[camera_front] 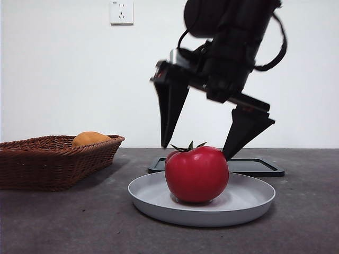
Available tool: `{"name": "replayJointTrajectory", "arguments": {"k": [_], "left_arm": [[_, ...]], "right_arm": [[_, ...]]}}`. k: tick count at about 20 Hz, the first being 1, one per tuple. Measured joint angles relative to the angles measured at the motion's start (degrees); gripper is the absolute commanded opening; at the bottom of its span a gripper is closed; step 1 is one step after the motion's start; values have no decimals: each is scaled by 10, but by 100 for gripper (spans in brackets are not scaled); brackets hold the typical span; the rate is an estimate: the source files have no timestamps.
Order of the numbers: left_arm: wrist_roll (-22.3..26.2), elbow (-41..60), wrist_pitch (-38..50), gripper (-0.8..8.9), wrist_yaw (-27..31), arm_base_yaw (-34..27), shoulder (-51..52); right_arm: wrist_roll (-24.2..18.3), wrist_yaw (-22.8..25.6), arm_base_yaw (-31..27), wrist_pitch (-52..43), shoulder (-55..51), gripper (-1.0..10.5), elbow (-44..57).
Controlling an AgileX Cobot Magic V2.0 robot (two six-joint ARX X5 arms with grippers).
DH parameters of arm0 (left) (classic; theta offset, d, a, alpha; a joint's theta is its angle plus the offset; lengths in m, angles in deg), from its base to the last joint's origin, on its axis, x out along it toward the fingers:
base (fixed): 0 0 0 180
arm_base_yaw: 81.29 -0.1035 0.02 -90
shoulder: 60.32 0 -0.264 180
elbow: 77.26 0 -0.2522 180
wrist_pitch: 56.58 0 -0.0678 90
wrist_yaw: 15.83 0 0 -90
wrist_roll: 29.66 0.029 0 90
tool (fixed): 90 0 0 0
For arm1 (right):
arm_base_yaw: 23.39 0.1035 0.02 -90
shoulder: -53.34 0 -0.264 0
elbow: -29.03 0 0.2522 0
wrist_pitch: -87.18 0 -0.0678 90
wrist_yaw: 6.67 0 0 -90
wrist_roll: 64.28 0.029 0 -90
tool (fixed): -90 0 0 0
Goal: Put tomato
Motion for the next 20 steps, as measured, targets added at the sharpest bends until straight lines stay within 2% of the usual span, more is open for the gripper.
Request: {"name": "replayJointTrajectory", "arguments": {"k": [5, 10, 15, 20], "left_arm": [[0, 0, 0, 634, 0, 0, 0], [0, 0, 0, 634, 0, 0, 0], [0, 0, 0, 634, 0, 0, 0], [0, 0, 0, 634, 0, 0, 0]], "right_arm": [[-1, 29, 14, 4, 37, 590, -2], [-2, 40, 16, 4, 40, 277, -2], [-4, 40, 13, 21, 40, 262, -16], [-20, 42, -32, 30, 43, 262, -125]]}}
